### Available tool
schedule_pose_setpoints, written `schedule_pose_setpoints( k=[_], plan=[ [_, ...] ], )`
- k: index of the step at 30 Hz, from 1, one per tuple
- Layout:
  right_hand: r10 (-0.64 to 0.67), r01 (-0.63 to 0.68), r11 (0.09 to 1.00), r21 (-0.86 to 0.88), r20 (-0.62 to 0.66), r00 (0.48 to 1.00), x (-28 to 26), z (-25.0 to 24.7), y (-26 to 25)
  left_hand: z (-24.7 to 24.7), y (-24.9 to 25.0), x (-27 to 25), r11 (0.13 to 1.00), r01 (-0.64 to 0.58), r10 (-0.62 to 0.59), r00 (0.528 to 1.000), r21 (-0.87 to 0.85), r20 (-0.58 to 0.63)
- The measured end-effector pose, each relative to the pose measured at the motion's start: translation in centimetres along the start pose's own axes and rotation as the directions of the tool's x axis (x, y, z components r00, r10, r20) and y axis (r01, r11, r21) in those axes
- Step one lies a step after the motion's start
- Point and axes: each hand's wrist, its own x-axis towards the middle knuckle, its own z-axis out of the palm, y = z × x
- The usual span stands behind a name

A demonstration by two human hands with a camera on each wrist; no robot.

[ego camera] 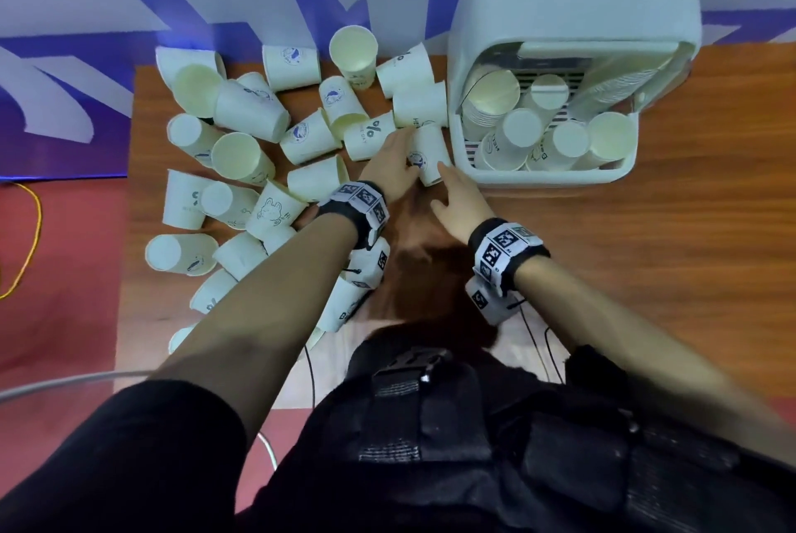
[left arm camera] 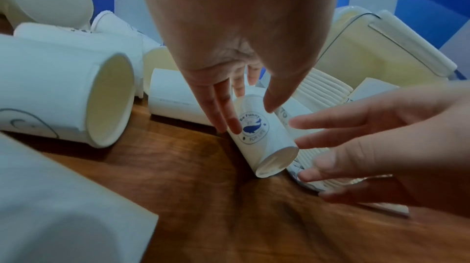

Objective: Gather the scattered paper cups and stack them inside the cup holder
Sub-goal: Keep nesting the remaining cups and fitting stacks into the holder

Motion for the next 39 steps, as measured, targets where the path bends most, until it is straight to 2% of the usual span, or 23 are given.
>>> schedule_pose_setpoints(
  k=[3, 8, 13, 17, 20, 23, 31, 36, 39],
  plan=[
    [0.028, -0.028, 1.0, 0.003, 0.011, 1.0, 0.7, 0.6, -0.2, 0.0, -0.3, 0.4, 0.998, -0.006, 0.005, 1.0, -0.055, -0.023],
    [0.053, -0.053, 0.998, 0.043, -0.008, 0.999, 1.5, 1.0, -0.3, -0.5, -1.3, 0.4, 1.0, 0.0, 0.0, 0.998, -0.008, -0.06],
    [0.027, -0.027, 0.998, 0.064, 0.002, 1.0, 1.3, 1.4, 0.0, 0.0, -2.0, -0.7, 1.0, 0.018, -0.018, 0.999, 0.002, -0.04],
    [-0.021, 0.02, 0.99, 0.142, 0.009, 1.0, 0.6, 1.0, 0.1, 0.0, -1.5, -1.4, 0.996, 0.042, -0.044, 0.999, -0.075, -0.027],
    [-0.061, 0.06, 0.981, 0.185, -0.001, 0.998, 0.1, 0.6, -0.2, -0.4, 0.0, -2.0, 0.989, 0.02, -0.029, 0.998, -0.144, -0.06],
    [-0.1, 0.115, 0.959, 0.258, -0.07, 0.993, -0.4, -0.1, -0.5, -0.9, 1.7, -2.4, 0.979, -0.018, -0.007, 0.993, -0.203, -0.118],
    [-0.193, 0.263, 0.887, 0.378, -0.212, 0.958, -2.8, -4.9, 0.2, -1.8, 6.2, -3.9, 0.971, -0.152, 0.092, 0.949, -0.184, -0.301],
    [-0.172, 0.272, 0.871, 0.409, -0.265, 0.949, -4.7, -7.6, 2.5, -0.7, 9.6, -4.3, 0.967, -0.208, 0.149, 0.93, -0.146, -0.336],
    [-0.16, 0.294, 0.861, 0.416, -0.327, 0.931, -6.2, -9.5, 4.4, 0.3, 12.8, -4.3, 0.948, -0.281, 0.218, 0.914, -0.147, -0.342]
  ],
)
